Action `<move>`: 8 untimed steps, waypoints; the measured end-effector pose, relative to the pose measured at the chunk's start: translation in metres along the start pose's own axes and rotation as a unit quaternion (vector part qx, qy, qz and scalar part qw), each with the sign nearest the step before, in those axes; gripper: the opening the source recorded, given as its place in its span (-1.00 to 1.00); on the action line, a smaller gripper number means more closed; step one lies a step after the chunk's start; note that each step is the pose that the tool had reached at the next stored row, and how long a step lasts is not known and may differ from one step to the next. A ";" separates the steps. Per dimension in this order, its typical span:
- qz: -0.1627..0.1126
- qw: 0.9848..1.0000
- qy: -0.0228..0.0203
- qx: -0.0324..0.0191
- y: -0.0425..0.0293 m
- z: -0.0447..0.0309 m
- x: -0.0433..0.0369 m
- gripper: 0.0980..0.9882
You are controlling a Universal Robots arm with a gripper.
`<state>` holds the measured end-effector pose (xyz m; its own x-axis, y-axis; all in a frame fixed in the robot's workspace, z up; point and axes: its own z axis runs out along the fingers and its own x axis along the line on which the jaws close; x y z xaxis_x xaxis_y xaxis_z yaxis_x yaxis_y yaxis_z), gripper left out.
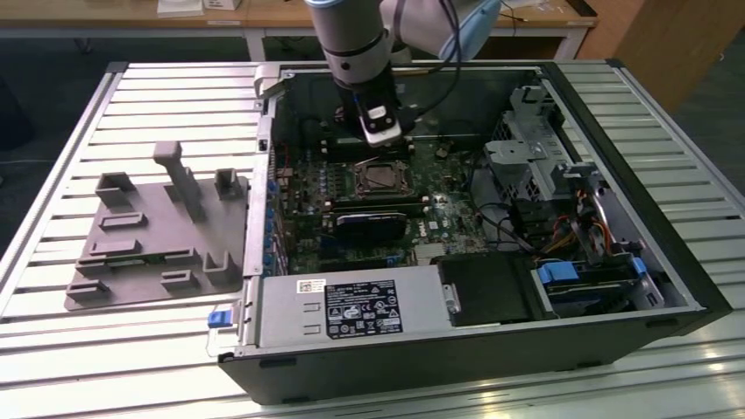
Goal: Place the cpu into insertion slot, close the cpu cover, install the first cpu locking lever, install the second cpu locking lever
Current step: 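Install the first cpu locking lever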
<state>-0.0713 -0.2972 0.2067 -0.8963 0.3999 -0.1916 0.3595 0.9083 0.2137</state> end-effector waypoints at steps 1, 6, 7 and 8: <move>0.001 1.000 -0.001 0.000 0.0001 0.0000 0.0006 -0.98; 0.010 1.000 -0.006 0.003 0.0005 0.0002 0.0027 -0.98; 0.013 1.000 -0.007 0.004 0.0005 0.0003 0.0029 -0.98; 0.015 1.000 -0.008 0.005 0.0004 0.0004 0.0031 -0.98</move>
<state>-0.0738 -0.2955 0.2058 -0.8811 0.4285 -0.2003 0.3887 0.8972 0.2094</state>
